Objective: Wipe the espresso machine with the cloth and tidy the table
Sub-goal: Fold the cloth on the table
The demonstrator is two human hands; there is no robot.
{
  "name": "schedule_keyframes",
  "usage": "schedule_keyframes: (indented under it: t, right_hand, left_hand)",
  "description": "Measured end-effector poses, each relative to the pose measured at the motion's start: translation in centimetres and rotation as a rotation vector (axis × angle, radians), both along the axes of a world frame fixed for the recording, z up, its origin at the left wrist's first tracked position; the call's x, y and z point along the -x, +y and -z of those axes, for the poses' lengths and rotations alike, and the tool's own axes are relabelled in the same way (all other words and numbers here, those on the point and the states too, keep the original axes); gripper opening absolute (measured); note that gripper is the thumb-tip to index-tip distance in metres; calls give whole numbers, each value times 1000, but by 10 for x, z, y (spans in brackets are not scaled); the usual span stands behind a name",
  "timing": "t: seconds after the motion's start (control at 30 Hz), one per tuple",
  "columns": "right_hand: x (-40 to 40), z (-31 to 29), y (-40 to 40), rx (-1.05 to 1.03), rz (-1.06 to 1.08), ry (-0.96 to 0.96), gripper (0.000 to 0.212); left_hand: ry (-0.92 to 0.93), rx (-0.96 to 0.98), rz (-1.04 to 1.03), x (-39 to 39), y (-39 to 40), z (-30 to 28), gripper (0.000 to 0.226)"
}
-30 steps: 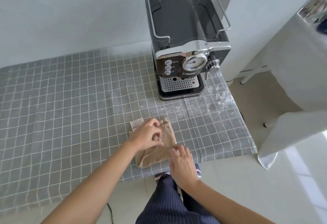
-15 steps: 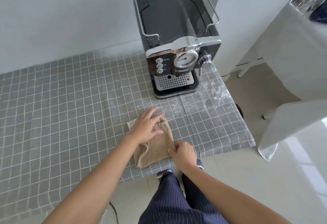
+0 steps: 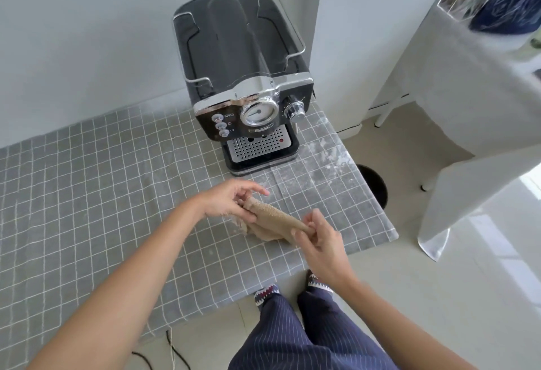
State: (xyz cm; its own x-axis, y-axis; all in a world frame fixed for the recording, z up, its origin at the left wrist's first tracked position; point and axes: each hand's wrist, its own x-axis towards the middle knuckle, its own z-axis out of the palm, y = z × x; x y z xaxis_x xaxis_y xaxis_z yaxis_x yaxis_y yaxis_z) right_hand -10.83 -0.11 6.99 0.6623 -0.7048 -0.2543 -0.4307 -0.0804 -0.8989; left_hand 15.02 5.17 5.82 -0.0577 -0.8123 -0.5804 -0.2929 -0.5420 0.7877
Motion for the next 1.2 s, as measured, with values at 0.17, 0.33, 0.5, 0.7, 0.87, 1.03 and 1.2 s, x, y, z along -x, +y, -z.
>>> schedule_keyframes:
  t: [0.17,0.33,0.5,0.7,0.87,1.03,1.2]
  right_hand:
    - [28,-18,-44,181,-93,-15,15]
    - [48,-17,-71,180,-89,-16,19]
    - [71,-10,-102,-22,49,-61,17]
    - [78,-6,-158,-68,-10,79,11]
    - [46,41,-193,57,37,267,33]
    - [45,91,-173,600,-413,386,50]
    - [62,117,-167,722,-652,553,73]
  left_hand:
    - [-21,78,66,24,-53,-32,30]
    - [46,37,124,40,-96,-38,22]
    - [145,-19,124,60,-109,-41,13]
    - [372,-132,-136,105,-90,-19,10]
    - [-127,-96,-604,142,-82,43,40]
    - [-916,124,-191,181,-76,69,67]
    - [-968,-39,151,183,-69,93,68]
